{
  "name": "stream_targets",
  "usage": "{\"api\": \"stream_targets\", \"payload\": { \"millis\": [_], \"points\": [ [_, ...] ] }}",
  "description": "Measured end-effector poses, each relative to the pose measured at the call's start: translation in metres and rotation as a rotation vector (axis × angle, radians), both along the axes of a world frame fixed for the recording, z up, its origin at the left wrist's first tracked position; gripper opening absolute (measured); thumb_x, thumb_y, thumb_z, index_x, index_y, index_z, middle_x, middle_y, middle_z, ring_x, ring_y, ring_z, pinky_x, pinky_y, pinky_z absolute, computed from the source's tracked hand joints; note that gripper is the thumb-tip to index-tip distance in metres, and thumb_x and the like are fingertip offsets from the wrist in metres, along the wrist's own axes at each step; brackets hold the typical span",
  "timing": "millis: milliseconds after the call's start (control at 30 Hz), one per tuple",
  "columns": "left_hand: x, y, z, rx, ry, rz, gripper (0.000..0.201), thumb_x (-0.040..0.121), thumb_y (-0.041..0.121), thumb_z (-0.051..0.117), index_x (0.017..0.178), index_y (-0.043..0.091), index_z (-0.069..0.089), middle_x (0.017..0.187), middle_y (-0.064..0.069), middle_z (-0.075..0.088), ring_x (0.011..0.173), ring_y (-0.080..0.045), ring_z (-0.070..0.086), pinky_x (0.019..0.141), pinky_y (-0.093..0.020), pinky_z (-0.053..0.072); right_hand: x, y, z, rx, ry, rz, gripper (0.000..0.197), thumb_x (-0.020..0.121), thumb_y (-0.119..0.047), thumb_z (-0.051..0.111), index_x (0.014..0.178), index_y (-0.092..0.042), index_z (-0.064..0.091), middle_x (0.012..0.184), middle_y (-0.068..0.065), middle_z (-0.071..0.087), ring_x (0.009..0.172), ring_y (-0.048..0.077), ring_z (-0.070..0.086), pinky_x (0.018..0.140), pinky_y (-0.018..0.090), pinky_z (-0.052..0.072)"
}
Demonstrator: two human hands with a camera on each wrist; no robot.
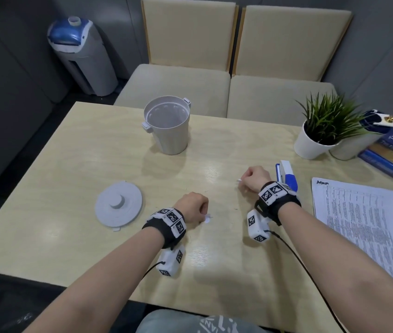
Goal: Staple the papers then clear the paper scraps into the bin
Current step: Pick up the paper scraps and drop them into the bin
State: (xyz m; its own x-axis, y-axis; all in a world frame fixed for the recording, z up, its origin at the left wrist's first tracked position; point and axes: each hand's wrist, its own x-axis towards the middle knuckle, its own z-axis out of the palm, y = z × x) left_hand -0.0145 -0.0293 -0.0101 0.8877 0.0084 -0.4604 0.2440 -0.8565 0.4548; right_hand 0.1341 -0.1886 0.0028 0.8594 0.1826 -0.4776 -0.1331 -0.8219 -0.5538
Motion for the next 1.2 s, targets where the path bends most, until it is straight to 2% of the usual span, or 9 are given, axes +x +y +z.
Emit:
{"api": "stream_targets", "payload": {
  "millis": [100, 267, 433, 567, 733, 833, 967, 1067, 1200],
  "points": [
    [-0.004, 0.004, 0.002, -0.078, -0.031, 0.066, 0.012, 0.071, 0.006, 0.066, 0.072, 0.017, 0.06, 0.071, 0.003, 0.062, 0.07, -0.015, 0.055, 0.064, -0.026, 0.045, -0.025, 0.009, 0.007, 0.119, 0.024, 0.008, 0.02, 0.07, -0.001, 0.072, 0.064, -0.016, 0.062, 0.07, -0.005, 0.061, 0.068, 0.011, 0.056, 0.066, 0.027, 0.048],
    [-0.009, 0.037, 0.012, -0.203, -0.118, 0.3, 0.019, 0.068, 0.004, 0.072, 0.071, 0.017, 0.059, 0.064, 0.006, 0.059, 0.058, -0.007, 0.052, 0.055, -0.018, 0.042, -0.067, 0.035, 0.005, 0.254, 0.133, 0.018, 0.027, 0.064, 0.003, 0.075, 0.058, -0.017, 0.059, 0.062, 0.004, 0.063, 0.048, 0.011, 0.057, 0.049, 0.022, 0.047],
    [-0.025, 0.082, 0.017, -0.144, -0.109, 0.448, 0.026, 0.069, 0.006, 0.076, 0.082, 0.018, 0.057, 0.061, 0.011, 0.056, 0.056, -0.003, 0.051, 0.052, -0.017, 0.038, -0.105, 0.066, -0.001, 0.214, 0.246, 0.269, 0.031, 0.066, 0.006, 0.073, 0.085, -0.014, 0.059, 0.064, -0.001, 0.055, 0.05, 0.011, 0.052, 0.042, 0.017, 0.043],
    [-0.041, 0.096, 0.013, -0.128, -0.04, 0.439, 0.027, 0.069, 0.007, 0.075, 0.086, 0.019, 0.058, 0.062, 0.01, 0.058, 0.065, -0.012, 0.056, 0.058, -0.021, 0.042, -0.124, 0.088, -0.012, 0.152, 0.229, 0.363, 0.036, 0.069, -0.004, 0.076, 0.097, -0.02, 0.061, 0.074, -0.007, 0.052, 0.06, 0.007, 0.048, 0.048, 0.021, 0.038],
    [-0.053, 0.1, 0.011, -0.168, -0.04, 0.47, 0.027, 0.069, 0.006, 0.075, 0.086, 0.017, 0.057, 0.063, 0.005, 0.062, 0.066, -0.015, 0.059, 0.066, -0.029, 0.047, -0.133, 0.108, -0.022, 0.13, 0.146, 0.359, 0.041, 0.069, -0.01, 0.074, 0.106, -0.022, 0.061, 0.104, 0.006, 0.061, 0.084, 0.02, 0.055, 0.068, 0.024, 0.043],
    [-0.058, 0.099, 0.013, -0.177, -0.019, 0.432, 0.028, 0.07, 0.007, 0.077, 0.088, 0.015, 0.057, 0.062, 0.006, 0.061, 0.065, -0.012, 0.057, 0.061, -0.021, 0.042, -0.135, 0.115, -0.022, 0.078, 0.074, 0.409, 0.031, 0.075, -0.011, 0.068, 0.102, -0.022, 0.058, 0.099, 0.005, 0.061, 0.086, 0.024, 0.058, 0.073, 0.03, 0.048],
    [-0.065, 0.096, 0.018, -0.145, 0.049, 0.334, 0.029, 0.068, 0.01, 0.078, 0.085, 0.019, 0.056, 0.067, 0.004, 0.062, 0.069, -0.014, 0.057, 0.068, -0.029, 0.046, -0.135, 0.122, -0.015, -0.052, -0.028, 0.581, 0.026, 0.079, -0.004, 0.057, 0.099, -0.019, 0.059, 0.105, 0.006, 0.064, 0.095, 0.03, 0.062, 0.077, 0.035, 0.05],
    [-0.071, 0.088, 0.018, -0.133, 0.086, 0.283, 0.031, 0.067, 0.012, 0.08, 0.09, 0.015, 0.059, 0.072, 0.002, 0.062, 0.072, -0.016, 0.057, 0.074, -0.036, 0.049, -0.131, 0.129, -0.011, -0.117, -0.007, 0.643, 0.026, 0.08, -0.001, 0.052, 0.099, -0.016, 0.06, 0.107, 0.008, 0.064, 0.095, 0.029, 0.062, 0.079, 0.037, 0.051],
    [-0.078, 0.068, 0.007, -0.109, 0.044, 0.279, 0.033, 0.069, 0.013, 0.078, 0.097, 0.014, 0.06, 0.069, 0.004, 0.062, 0.07, -0.015, 0.057, 0.071, -0.031, 0.048, -0.123, 0.137, -0.007, -0.196, 0.045, 0.711, 0.022, 0.083, -0.007, 0.054, 0.102, -0.01, 0.065, 0.109, 0.011, 0.067, 0.098, 0.031, 0.064, 0.086, 0.039, 0.054]
  ]
}}
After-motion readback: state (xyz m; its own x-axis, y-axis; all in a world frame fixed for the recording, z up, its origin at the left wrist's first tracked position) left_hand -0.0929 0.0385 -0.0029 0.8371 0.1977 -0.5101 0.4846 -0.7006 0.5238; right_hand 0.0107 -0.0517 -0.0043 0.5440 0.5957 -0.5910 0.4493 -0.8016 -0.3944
